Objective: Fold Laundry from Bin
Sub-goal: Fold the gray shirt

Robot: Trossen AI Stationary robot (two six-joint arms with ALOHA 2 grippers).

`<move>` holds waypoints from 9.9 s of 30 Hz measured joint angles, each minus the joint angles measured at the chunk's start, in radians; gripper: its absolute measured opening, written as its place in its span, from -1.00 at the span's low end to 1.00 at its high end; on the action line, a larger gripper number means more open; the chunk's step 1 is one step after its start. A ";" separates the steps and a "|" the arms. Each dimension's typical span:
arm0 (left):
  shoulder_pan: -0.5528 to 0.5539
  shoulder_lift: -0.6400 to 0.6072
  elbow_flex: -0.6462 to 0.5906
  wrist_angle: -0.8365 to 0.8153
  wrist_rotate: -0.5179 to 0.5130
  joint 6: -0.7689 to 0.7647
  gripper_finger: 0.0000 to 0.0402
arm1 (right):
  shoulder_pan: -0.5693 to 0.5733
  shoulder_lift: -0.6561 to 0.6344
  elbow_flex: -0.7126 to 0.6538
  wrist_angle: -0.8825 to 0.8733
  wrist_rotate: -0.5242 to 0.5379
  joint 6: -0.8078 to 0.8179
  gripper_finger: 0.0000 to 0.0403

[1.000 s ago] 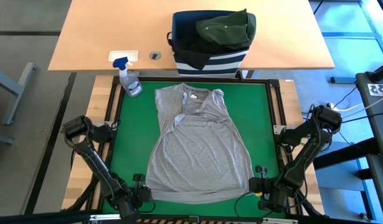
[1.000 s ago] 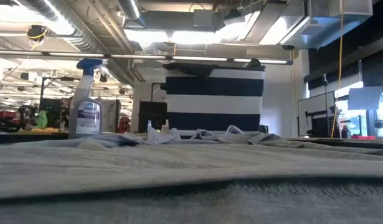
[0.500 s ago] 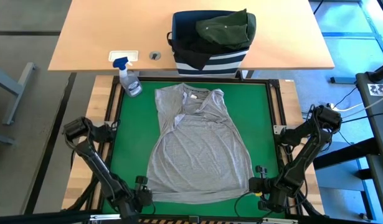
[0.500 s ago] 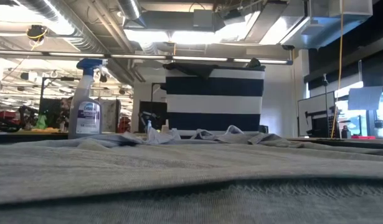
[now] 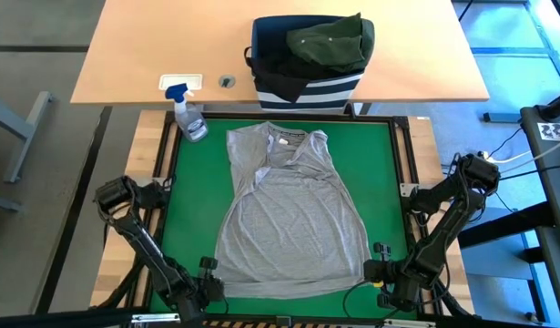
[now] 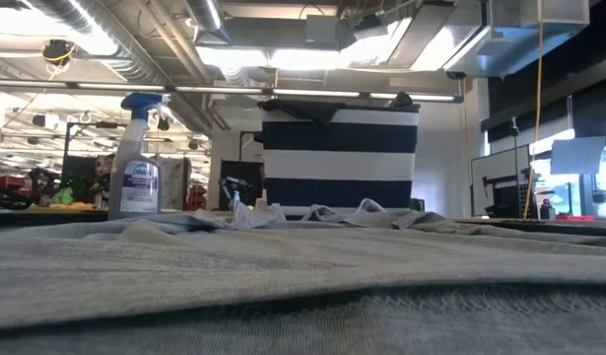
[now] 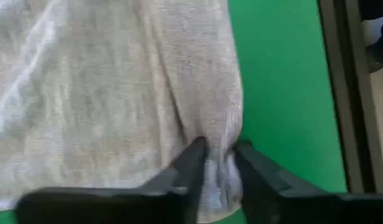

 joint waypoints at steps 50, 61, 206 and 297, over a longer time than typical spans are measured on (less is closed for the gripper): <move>-0.060 -0.205 -0.002 -0.060 -0.241 -0.261 -0.96 | 0.000 -0.001 0.038 0.073 -0.056 -0.085 -0.97; -0.060 -0.205 -0.002 -0.050 -0.241 -0.257 -0.95 | 0.000 -0.001 0.038 0.153 -0.015 -0.089 -0.97; 1.221 -0.698 -0.376 -0.099 -0.397 0.632 -0.95 | -1.573 -0.340 -0.058 -0.083 0.027 -1.018 -0.97; 0.760 -0.609 -0.475 -0.004 0.300 0.361 -0.45 | -1.183 -0.234 -0.242 0.052 -0.464 -1.042 -0.10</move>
